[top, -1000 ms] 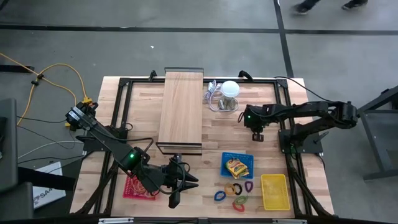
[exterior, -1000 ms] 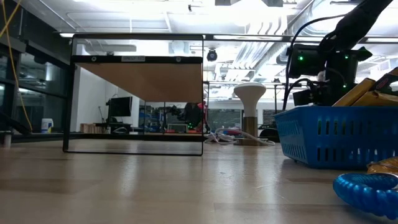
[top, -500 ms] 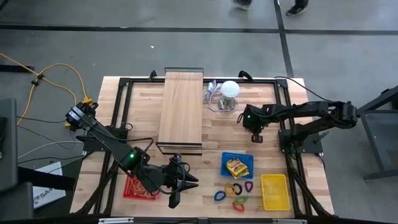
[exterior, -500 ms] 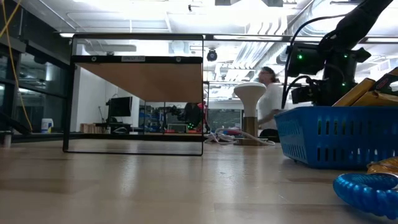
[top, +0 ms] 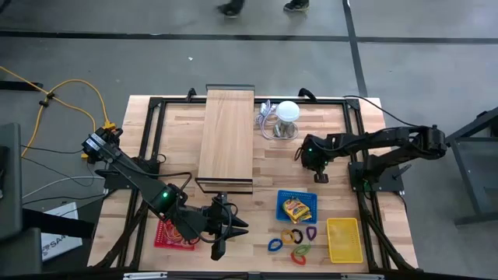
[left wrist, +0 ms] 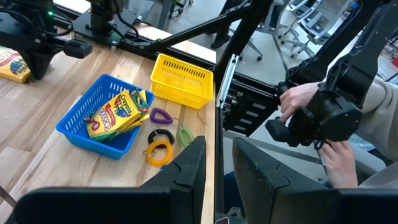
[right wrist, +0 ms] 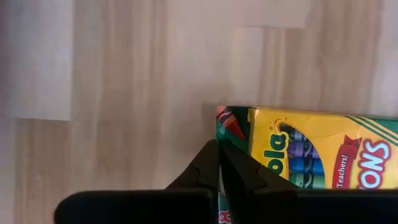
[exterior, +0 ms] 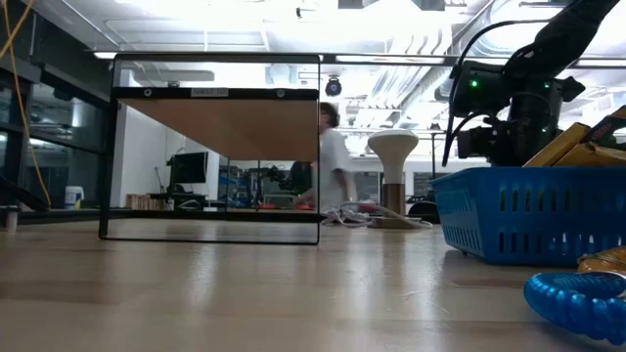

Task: Pick & Place Office Desk Supplies
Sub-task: Put the yellow crayon box into the blue bin

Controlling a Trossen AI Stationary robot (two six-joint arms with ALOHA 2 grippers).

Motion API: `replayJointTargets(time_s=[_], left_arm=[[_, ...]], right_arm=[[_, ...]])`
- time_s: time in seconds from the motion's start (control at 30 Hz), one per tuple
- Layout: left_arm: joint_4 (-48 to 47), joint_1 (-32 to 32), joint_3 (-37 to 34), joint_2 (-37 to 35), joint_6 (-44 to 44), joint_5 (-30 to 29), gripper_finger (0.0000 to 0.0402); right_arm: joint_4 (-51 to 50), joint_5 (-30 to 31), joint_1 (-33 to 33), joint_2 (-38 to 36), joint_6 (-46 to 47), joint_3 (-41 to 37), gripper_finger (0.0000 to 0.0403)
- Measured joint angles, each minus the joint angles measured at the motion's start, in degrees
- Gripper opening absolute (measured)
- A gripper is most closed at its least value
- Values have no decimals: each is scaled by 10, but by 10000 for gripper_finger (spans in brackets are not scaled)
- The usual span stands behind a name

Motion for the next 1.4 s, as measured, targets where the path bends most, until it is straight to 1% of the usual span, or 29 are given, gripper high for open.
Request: replayJointTargets(time_s=[0.2,0.5,0.6,0.7,0.8,1.03,1.4], left_arm=[[0,0,0,0,0,0,77],[0,0,0,0,0,0,77],[0,0,0,0,0,0,77],[0,0,0,0,0,0,77],[0,0,0,0,0,0,77],[0,0,0,0,0,0,77],[0,0,0,0,0,0,77]], right_arm=[[2,5,50,0,3,0,3],[11,6,116,0,-89,0,3],[11,19,131,-1,-108,1,3],[10,22,138,-1,-132,1,3],[10,22,138,-1,-134,1,3],[20,23,137,-1,-96,1,3],[20,43,138,-1,-94,5,3]])
